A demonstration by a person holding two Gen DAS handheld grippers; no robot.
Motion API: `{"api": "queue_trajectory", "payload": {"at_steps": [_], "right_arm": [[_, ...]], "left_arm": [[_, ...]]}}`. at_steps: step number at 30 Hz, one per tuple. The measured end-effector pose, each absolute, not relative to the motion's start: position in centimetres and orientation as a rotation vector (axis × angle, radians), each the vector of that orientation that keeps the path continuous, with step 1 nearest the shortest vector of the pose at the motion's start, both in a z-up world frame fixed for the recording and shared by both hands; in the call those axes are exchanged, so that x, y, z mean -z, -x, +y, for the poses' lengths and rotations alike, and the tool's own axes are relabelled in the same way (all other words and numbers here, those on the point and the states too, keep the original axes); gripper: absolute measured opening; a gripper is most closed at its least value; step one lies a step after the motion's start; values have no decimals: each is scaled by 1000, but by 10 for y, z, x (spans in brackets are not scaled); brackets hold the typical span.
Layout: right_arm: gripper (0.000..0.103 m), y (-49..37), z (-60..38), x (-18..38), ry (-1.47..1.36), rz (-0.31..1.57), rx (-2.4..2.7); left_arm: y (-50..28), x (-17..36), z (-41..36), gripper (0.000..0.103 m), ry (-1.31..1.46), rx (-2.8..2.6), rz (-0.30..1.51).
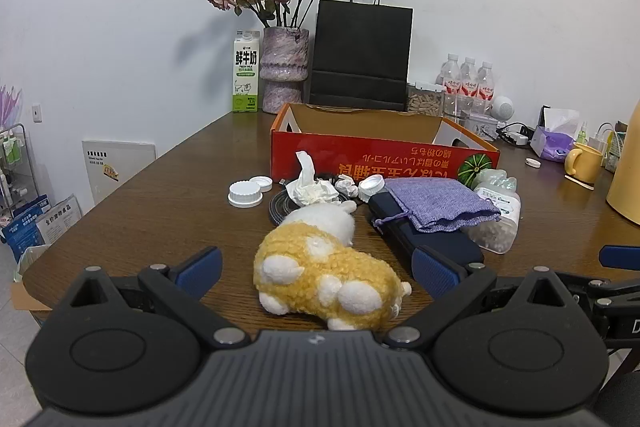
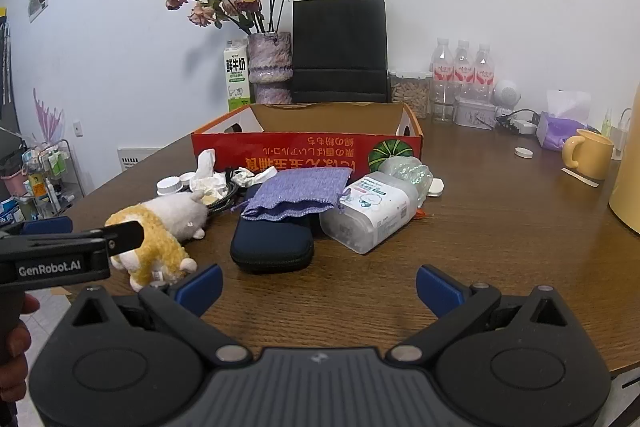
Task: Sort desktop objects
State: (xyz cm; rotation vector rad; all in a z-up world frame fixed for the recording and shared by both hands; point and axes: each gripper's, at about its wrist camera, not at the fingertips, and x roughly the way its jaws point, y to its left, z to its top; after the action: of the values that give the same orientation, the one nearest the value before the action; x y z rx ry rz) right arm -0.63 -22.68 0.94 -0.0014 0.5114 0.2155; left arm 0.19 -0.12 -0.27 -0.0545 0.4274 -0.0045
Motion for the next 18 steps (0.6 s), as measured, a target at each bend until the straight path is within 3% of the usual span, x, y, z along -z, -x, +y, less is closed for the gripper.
{"api": "queue_trajectory", "payload": {"at_steps": [18], "right_arm": [[103, 5, -227, -12, 2, 511, -216]], "left_arm": [[-2, 1, -1, 103, 53, 3, 426]]}}
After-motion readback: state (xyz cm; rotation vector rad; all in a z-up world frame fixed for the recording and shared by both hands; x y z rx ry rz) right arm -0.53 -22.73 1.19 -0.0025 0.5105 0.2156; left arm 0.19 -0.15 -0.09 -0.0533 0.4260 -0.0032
